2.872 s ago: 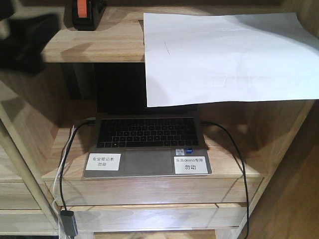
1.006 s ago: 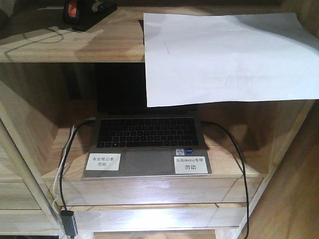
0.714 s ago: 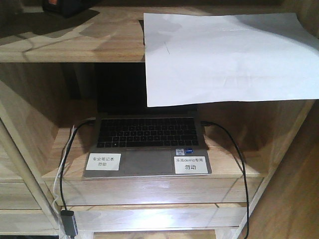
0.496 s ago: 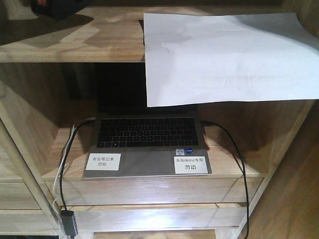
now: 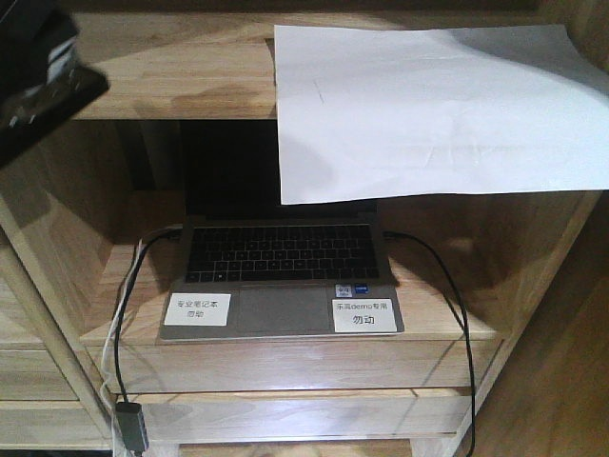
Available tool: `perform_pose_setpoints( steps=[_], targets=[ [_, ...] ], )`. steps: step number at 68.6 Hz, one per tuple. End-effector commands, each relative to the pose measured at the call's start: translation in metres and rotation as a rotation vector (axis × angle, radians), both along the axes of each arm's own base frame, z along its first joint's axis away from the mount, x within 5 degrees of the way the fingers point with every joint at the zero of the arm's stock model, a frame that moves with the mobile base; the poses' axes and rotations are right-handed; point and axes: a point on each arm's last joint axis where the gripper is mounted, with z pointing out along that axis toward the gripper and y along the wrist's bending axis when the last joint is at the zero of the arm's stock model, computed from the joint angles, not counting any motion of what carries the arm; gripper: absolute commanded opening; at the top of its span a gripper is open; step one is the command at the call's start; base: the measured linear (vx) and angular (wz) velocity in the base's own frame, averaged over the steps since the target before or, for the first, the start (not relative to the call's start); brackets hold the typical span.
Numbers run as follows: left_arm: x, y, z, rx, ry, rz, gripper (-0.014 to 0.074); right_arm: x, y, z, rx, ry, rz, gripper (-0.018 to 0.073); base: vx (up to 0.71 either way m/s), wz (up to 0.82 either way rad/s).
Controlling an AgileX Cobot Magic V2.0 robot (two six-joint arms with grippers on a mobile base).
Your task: Grab stapler and paper to desk for stapling
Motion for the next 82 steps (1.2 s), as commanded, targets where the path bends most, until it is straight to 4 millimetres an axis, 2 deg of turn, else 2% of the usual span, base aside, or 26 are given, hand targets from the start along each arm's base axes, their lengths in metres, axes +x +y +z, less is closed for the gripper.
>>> perform_pose_setpoints(
  steps=[1,23,35,48,57,82],
  targets=[
    [-0.022,0.009,0.005,-0.057,-0.16,0.0,-0.0008,0.0,0.0,-0.001,-0.007,-0.057,-0.001,-0.0009,0.0,0.0],
    [-0.071,0.028,-0.059,-0.023,-0.169,-0.018,-0.0008,0.0,0.0,-0.001,-0.007,-0.057,-0.001,-0.0009,0.0,0.0],
    [-0.095,0.038,-0.103,-0.044,-0.188,-0.019,-0.0008,0.0,0.0,-0.001,-0.007,-0.057,-0.001,-0.0009,0.0,0.0],
    [-0.11,0.044,-0.138,-0.043,-0.177,-0.019,-0.0008,0.0,0.0,-0.001,-0.007,-0.057,-0.001,-0.0009,0.0,0.0],
    [-0.115,0.046,-0.145,-0.045,-0.181,-0.019,-0.0008,0.0,0.0,-0.001,-0.007,-0.057,-0.001,-0.0009,0.0,0.0],
    [-0.115,0.046,-0.145,-0.041,-0.176,-0.02,-0.0006,0.0,0.0,-0.001,-0.007,-0.057,-0.001,-0.0009,0.0,0.0]
  ],
)
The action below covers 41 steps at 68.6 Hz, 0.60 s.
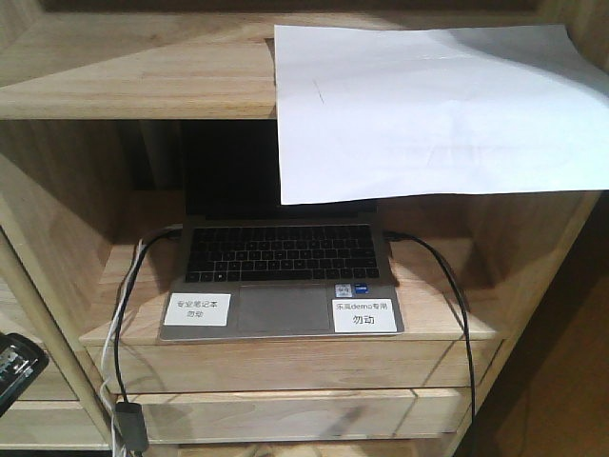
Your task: Grab stapler and paper to desk for stapling
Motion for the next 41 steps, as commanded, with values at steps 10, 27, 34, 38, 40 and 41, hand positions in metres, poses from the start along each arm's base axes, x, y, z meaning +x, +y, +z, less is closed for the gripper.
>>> perform_pose_setpoints(
  steps=[10,27,34,38,40,41],
  targets=[
    [0.0022,-0.0008,0.0185,-0.07,-0.114,0.007,-0.0006,0.0,0.0001,-0.0008,-0.007,-0.057,-0.001,-0.0009,0.0,0.0],
    [0.0022,-0.0008,0.0185,-0.07,-0.114,0.007,-0.0006,0.0,0.0001,-0.0008,-0.007,-0.057,-0.001,-0.0009,0.0,0.0],
    [0.0022,-0.0008,0.0185,-0.07,-0.114,0.007,-0.0006,0.0,0.0001,-0.0009,-0.007,-0.056,-0.001,-0.0009,0.0,0.0],
    [0.0022,-0.0008,0.0185,-0.07,-0.114,0.007,-0.0006,0.0,0.0001,-0.0014,-0.007,-0.05,-0.001,-0.0009,0.0,0.0],
    [0.0022,-0.0008,0.0185,-0.07,-0.114,0.007,-0.0006,0.0,0.0,-0.002,-0.006,-0.043,-0.001,-0.0009,0.0,0.0],
    [0.0022,-0.0008,0.0185,-0.07,-0.114,0.007,-0.0006,0.0001,0.0,-0.0027,0.001,-0.036,-0.001,-0.0009,0.0,0.0]
  ],
)
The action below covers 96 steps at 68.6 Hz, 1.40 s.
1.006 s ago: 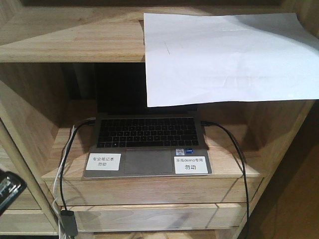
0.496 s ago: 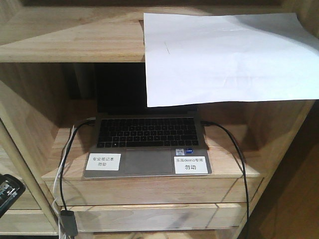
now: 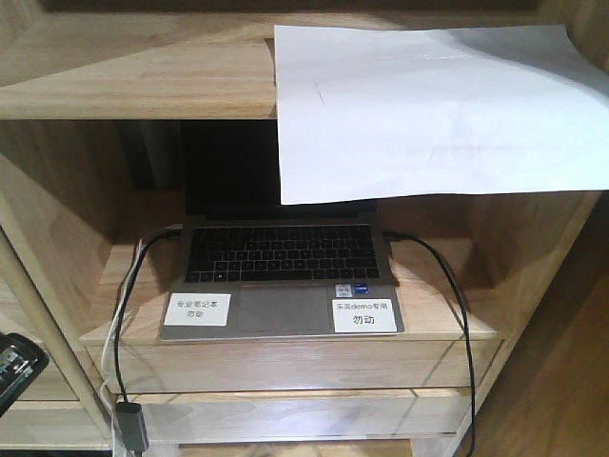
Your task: Grab stapler and paper to desk for stapling
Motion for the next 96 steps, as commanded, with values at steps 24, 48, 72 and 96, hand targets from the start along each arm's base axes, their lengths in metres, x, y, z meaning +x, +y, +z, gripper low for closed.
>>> perform_pose_setpoints(
  steps=[24,48,72,96],
  targets=[
    [0.002,-0.001,0.019,-0.07,-0.114,0.007,-0.0006,0.0,0.0,-0.002,0.887,-0.005,0.029,-0.0009,0.0,0.0],
    [0.002,-0.001,0.019,-0.07,-0.114,0.007,-0.0006,0.017,0.016,0.009,1.008,0.139,0.199,0.0116,0.0,0.0],
    [0.002,-0.001,0.019,-0.07,-0.114,0.007,-0.0006,0.053,0.044,0.033,1.123,-0.011,0.542,0.0461,0.0,0.0],
    [0.002,-0.001,0.019,-0.07,-0.114,0.007,-0.0006,0.107,0.077,0.061,1.115,-0.022,0.785,0.0487,0.0,0.0]
  ],
)
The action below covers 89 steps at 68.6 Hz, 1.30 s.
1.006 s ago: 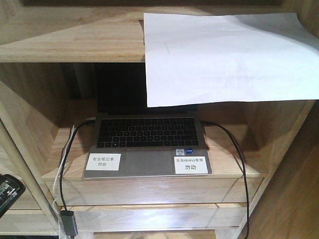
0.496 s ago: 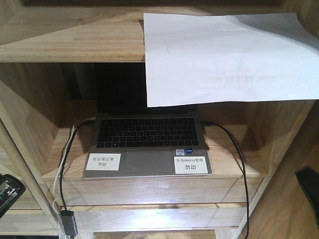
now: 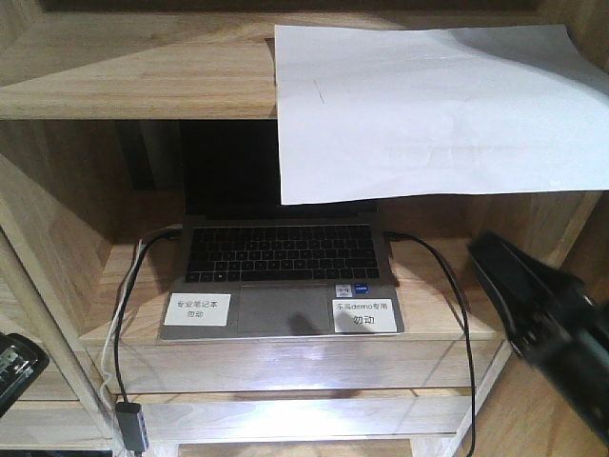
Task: Grab stapler and paper to desk for stapling
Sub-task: 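Pinch the white paper edge with the right gripper and pull it off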
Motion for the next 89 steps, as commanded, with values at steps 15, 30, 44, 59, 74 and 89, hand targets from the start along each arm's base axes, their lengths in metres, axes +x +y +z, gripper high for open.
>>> perform_pose_setpoints(
  steps=[15,30,44,59,74,89],
  targets=[
    [0.002,-0.001,0.018,-0.068,-0.114,0.007,-0.0006,0.027,0.015,0.057,0.126,-0.297,0.094,0.0487,0.0,0.0],
    [0.002,-0.001,0.018,-0.068,-0.114,0.007,-0.0006,0.035,0.013,0.071,0.158,-0.332,0.055,0.0487,0.0,0.0],
    [0.002,-0.001,0.018,-0.068,-0.114,0.007,-0.0006,0.049,0.016,0.081,0.185,-0.369,0.053,0.0447,0.0,0.0],
    [0.002,-0.001,0.018,-0.068,-0.114,0.007,-0.0006,0.051,0.017,0.086,0.211,-0.369,0.066,0.0071,0.0,0.0],
    [0.002,-0.001,0.018,-0.067,-0.115,0.008,-0.0006,0.027,0.01,0.093,0.214,-0.428,0.065,-0.0011,0.0,0.0],
    [0.002,-0.001,0.018,-0.067,-0.115,0.008,-0.0006,-0.001,0.002,0.088,0.208,-0.455,0.06,-0.0008,0.0,0.0]
  ],
)
